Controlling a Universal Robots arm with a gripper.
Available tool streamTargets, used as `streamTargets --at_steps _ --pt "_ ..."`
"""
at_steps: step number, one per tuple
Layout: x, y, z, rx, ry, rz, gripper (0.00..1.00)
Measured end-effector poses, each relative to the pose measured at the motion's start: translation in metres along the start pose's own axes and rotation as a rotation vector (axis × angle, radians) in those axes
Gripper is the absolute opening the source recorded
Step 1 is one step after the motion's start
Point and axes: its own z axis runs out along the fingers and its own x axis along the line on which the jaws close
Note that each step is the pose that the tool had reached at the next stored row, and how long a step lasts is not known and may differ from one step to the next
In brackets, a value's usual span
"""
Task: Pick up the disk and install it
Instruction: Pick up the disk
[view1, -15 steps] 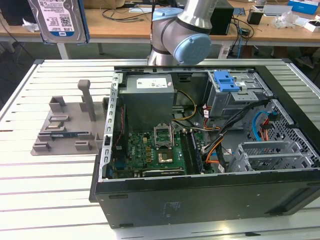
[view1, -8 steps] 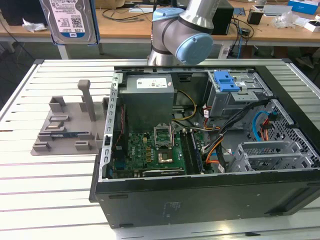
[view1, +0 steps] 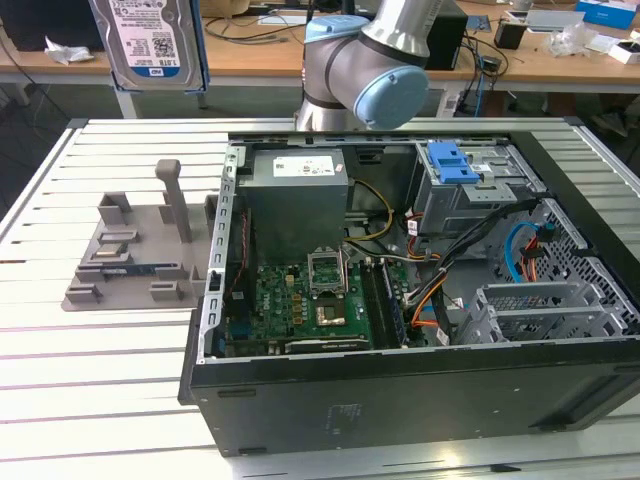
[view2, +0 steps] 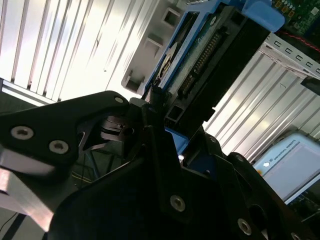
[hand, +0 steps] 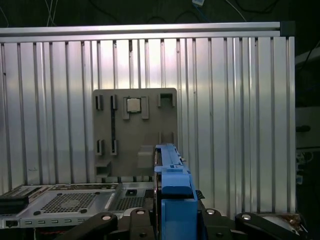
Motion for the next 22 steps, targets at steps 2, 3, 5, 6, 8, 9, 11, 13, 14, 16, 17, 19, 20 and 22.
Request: streamTargets --at_steps 2,3,5,6,8,9,11,13,14,16,17,19,20,22 --pt "0.0016 -0.0027 0.0000 -0.0002 0.0001 0.000 0.37" --pt "0.0025 -0.0039 0.0000 -0.0002 0.0000 0.000 0.37" --pt "0.0043 -0.0065 0.0001 -0.0001 0.0000 0.000 0.37" --pt "0.0052 -0.0082 0.0001 -0.0001 0.0000 0.000 0.37" --pt "0.0064 -0.0109 0.0001 -0.0002 0.0000 0.000 0.37" --pt "0.0070 -0.0124 0.0002 -0.0001 0.0000 0.000 0.37" --pt "0.0097 -0.0164 0.0002 -0.0002 0.0000 0.000 0.37" --pt "0.0115 -0.0191 0.0003 -0.0002 0.0000 0.000 0.37" --pt "0.0127 -0.0210 0.0003 -0.0002 0.0000 0.000 0.37" --pt "0.0154 -0.0251 0.0004 -0.0003 0.0001 0.000 0.37" --pt "0.0165 -0.0272 0.0005 -0.0002 0.0000 0.000 0.37" --pt "0.0194 -0.0335 0.0005 -0.0005 0.0000 0.000 0.37" --pt "0.0203 -0.0350 0.0006 -0.0006 0.0000 0.000 0.37" --pt "0.0231 -0.0396 0.0007 -0.0007 0.0000 0.000 0.37"
